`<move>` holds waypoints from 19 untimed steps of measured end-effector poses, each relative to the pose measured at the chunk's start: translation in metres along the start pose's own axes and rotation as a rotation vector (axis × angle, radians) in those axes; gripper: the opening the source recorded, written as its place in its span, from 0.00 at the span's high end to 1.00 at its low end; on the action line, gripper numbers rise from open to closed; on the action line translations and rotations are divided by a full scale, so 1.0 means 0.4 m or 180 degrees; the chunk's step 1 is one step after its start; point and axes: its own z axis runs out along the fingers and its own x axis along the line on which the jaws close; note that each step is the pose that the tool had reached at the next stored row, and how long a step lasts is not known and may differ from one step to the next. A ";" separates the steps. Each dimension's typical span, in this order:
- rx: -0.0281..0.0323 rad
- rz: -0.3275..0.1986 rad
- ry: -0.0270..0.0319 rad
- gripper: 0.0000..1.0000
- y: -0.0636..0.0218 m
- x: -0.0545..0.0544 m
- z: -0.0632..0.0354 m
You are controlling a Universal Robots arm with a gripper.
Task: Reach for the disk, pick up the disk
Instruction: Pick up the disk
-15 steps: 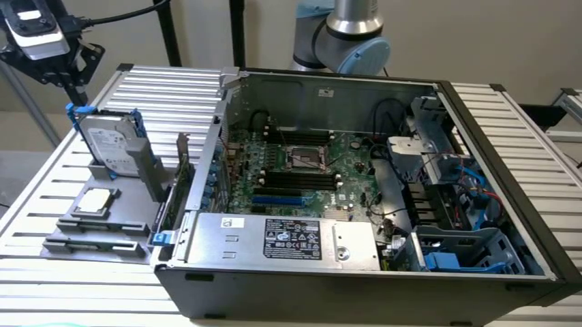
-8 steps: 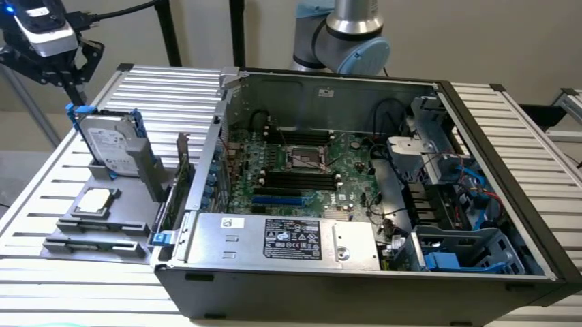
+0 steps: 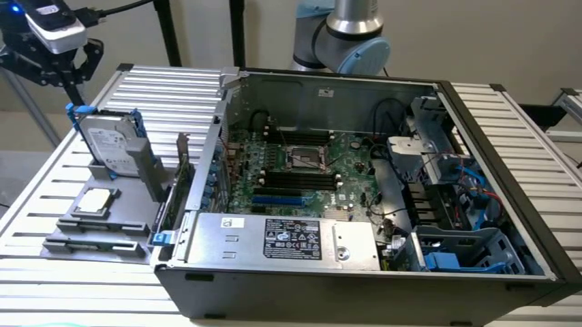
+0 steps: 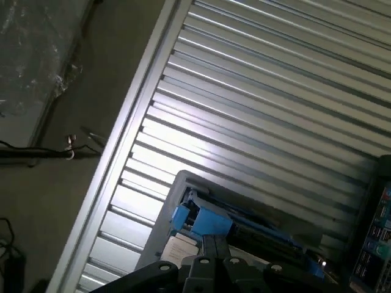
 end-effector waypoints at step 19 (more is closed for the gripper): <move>-0.0003 -0.1051 0.0027 0.89 0.000 0.000 -0.003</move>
